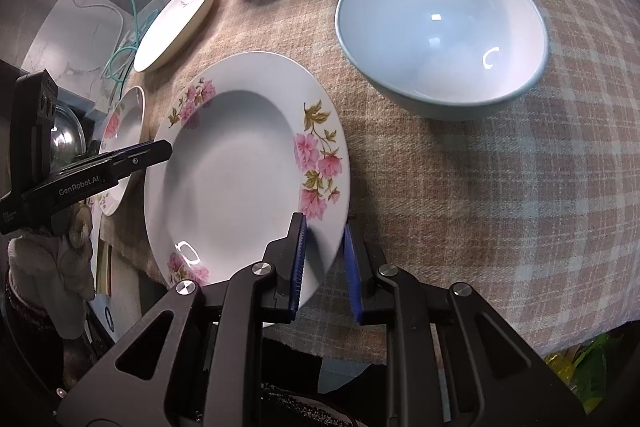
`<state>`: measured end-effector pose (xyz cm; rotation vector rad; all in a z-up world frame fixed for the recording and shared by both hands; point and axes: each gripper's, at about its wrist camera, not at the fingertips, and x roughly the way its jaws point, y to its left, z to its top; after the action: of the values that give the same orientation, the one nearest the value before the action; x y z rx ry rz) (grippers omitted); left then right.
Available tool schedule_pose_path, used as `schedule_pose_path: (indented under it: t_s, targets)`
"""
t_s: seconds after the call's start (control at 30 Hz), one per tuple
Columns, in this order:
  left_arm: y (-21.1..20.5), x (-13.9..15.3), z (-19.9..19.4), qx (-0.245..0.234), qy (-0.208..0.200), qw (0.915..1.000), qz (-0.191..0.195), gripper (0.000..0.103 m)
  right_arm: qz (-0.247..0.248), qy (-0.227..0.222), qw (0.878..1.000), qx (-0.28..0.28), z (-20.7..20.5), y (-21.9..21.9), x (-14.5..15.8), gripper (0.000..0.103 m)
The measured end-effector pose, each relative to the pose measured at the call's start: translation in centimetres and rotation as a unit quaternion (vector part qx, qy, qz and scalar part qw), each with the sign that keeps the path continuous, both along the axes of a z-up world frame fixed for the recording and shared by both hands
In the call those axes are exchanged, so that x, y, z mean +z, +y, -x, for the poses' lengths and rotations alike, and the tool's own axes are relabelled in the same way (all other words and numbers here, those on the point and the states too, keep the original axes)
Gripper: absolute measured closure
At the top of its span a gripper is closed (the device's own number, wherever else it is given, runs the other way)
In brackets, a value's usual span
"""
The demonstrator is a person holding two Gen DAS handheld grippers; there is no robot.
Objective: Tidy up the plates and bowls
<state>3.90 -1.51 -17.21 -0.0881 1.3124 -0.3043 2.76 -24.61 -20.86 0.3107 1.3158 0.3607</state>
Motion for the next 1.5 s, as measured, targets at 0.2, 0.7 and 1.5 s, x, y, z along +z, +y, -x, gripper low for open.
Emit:
schedule_pose_path:
  t_s: [0.2, 0.7, 1.5]
  targets:
    - [0.0, 0.1, 0.1, 0.006, -0.003, 1.0000, 0.003, 0.075, 0.025, -0.011, 1.000, 0.012, 0.1, 0.2, 0.5, 0.084]
    - [0.6, 2.4, 1.0, 0.031, -0.041, 0.9986, 0.008, 0.073, 0.076, -0.102, 0.992, 0.022, -0.6, 1.6, 5.1, 0.063]
    - [9.2, 4.7, 2.1, 0.143, -0.065, 0.9875, 0.010, 0.059, 0.046, -0.135, 0.985, 0.095, -5.2, 9.8, 7.3, 0.056]
